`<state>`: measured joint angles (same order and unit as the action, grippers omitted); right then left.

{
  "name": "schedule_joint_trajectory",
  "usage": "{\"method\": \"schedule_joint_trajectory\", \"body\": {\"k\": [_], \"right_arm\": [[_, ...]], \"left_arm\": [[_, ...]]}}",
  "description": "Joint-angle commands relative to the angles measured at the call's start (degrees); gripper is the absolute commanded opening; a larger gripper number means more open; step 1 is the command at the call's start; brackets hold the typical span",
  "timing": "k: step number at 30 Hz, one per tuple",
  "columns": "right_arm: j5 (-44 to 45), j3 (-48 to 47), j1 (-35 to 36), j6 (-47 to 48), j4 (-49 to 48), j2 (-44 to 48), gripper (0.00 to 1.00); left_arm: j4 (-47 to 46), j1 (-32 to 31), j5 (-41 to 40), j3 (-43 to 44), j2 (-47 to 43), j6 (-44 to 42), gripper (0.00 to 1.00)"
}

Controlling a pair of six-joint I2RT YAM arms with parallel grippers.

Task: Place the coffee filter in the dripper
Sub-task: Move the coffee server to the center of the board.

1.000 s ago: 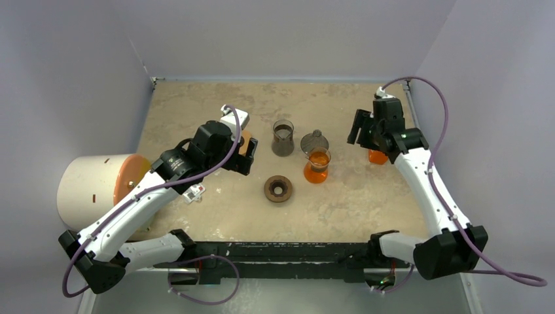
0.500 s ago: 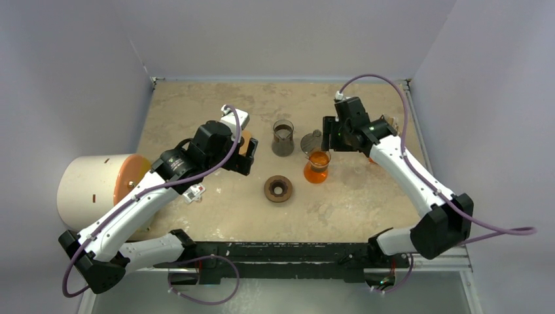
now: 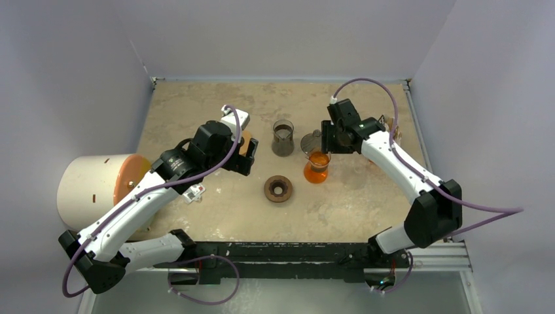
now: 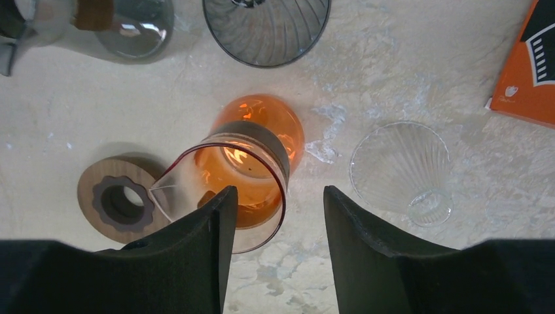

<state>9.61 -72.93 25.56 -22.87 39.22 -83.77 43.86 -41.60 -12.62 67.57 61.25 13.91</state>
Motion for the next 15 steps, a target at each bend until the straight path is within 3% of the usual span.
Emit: {"method": "schedule_joint_trajectory", "body": {"k": [1, 15], "right_arm": [[1.4, 1.5, 0.2, 0.3, -1.0, -0.8, 0.54], [0.3, 3.3, 0.1, 0.2, -1.9, -2.0, 0.37]], "left_arm": [[-0.9, 0.1, 0.3, -0.5, -0.7, -0.4, 0.98], [-1.0, 0.1, 0.9, -0.5, -0.2, -0.3, 0.98]]}}
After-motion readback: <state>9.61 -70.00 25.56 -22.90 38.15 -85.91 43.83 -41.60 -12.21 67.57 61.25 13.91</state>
